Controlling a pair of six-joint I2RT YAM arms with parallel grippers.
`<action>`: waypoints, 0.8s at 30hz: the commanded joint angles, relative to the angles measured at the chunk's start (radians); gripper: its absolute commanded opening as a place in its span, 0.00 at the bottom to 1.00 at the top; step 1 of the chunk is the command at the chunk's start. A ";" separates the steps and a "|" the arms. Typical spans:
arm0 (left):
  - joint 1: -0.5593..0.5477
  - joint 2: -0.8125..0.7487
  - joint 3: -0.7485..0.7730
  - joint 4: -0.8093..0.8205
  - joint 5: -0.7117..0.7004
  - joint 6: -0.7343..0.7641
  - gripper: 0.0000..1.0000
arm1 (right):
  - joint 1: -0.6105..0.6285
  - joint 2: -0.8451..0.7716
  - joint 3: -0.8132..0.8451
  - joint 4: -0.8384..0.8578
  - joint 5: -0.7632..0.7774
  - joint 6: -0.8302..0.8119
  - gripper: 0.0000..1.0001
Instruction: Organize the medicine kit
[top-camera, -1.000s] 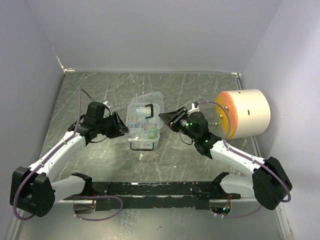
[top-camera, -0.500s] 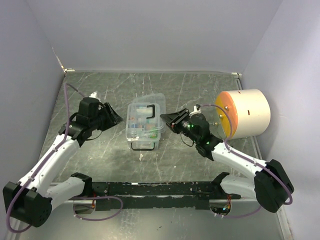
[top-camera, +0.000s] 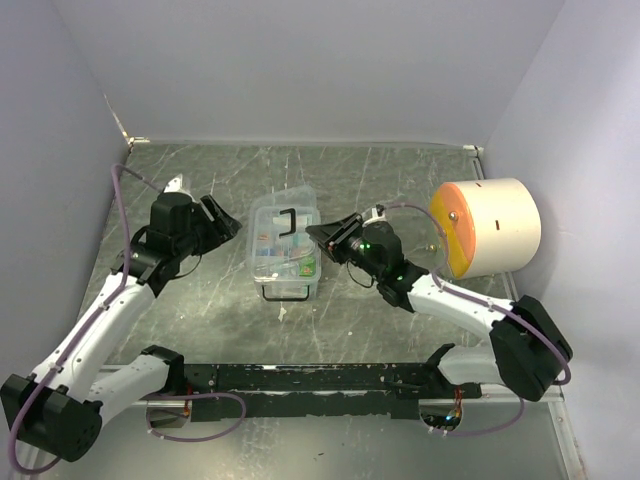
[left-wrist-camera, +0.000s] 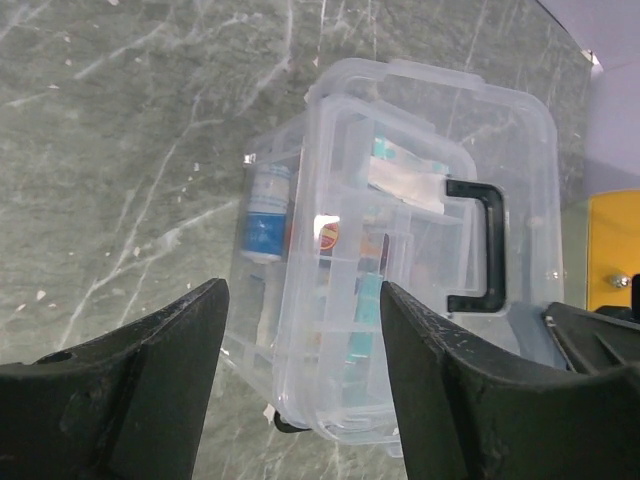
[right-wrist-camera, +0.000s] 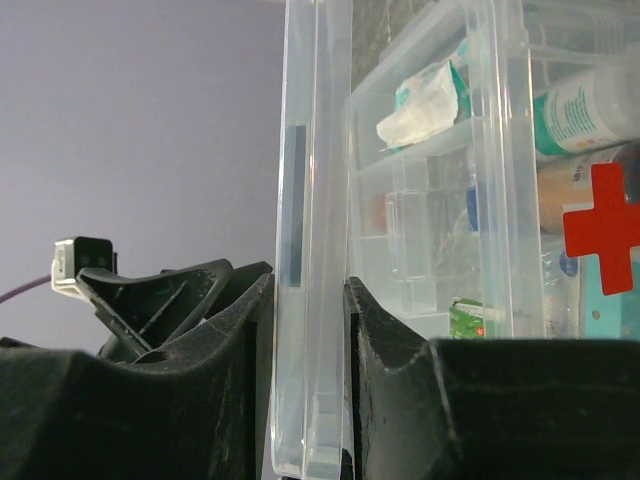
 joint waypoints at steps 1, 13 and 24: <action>0.005 0.029 -0.032 0.107 0.113 -0.021 0.74 | 0.020 0.030 0.035 0.071 0.051 0.001 0.14; 0.004 0.194 -0.051 0.160 0.308 0.024 0.71 | 0.040 -0.002 -0.031 -0.018 0.131 -0.029 0.16; 0.004 0.240 -0.055 0.145 0.361 0.075 0.65 | 0.040 -0.051 -0.079 -0.118 0.141 -0.063 0.37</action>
